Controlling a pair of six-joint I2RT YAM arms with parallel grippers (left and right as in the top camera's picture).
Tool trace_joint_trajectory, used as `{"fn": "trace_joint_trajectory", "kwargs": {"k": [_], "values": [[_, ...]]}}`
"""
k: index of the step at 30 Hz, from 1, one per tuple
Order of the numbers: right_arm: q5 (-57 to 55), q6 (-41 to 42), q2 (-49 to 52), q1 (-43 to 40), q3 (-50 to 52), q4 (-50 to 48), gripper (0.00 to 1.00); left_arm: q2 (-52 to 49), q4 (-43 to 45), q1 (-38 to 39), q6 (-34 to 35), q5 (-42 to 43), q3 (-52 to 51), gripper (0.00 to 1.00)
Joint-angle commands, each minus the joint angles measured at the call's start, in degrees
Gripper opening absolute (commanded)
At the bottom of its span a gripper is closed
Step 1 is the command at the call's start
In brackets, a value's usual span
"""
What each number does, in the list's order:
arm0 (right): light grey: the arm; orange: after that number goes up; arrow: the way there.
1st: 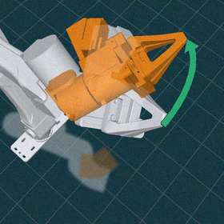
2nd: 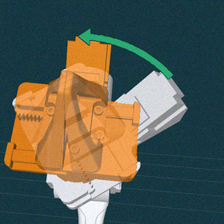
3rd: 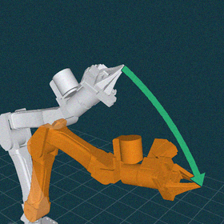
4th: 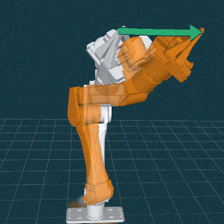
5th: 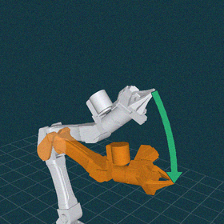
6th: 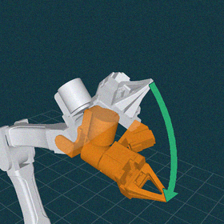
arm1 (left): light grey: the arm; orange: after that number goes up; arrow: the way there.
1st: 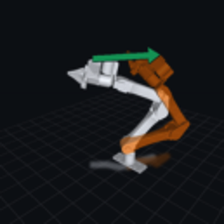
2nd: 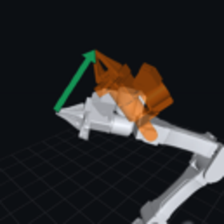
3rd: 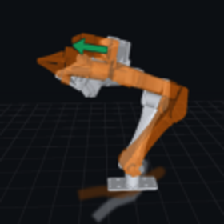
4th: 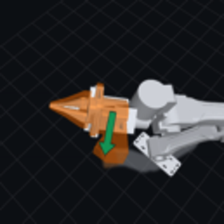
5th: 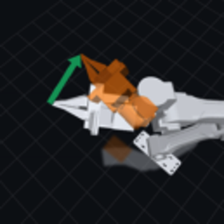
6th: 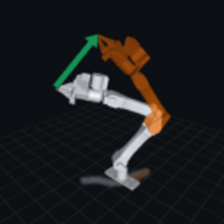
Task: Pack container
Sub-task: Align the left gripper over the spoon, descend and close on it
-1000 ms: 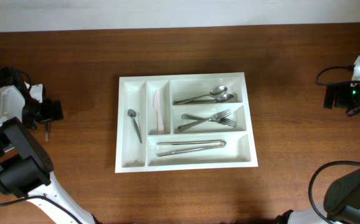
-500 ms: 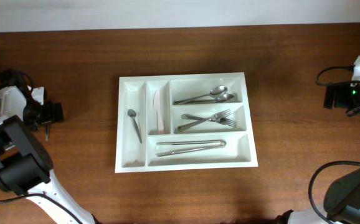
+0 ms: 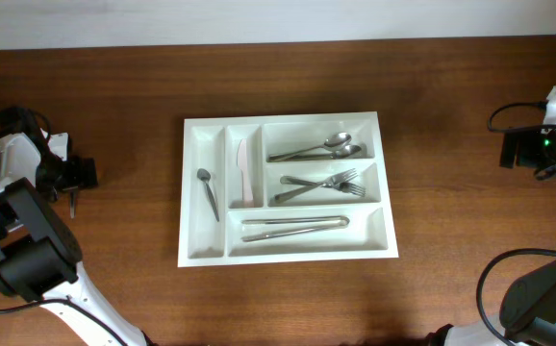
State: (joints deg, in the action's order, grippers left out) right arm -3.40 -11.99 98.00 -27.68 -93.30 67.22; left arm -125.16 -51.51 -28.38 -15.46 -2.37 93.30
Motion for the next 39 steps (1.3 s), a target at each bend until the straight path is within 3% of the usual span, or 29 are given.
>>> {"fn": "trace_joint_trajectory", "kwargs": {"k": [1, 39], "values": [[0.3, 0.5, 0.1, -0.1, 0.4, 0.0, 0.99, -0.6, 0.1, -0.2, -0.9, -0.4, -0.4, 0.97], [0.3, 0.5, 0.1, -0.1, 0.4, 0.0, 0.99, -1.0, 2.5, -0.2, -0.9, 3.7, -0.4, 0.97]]}}
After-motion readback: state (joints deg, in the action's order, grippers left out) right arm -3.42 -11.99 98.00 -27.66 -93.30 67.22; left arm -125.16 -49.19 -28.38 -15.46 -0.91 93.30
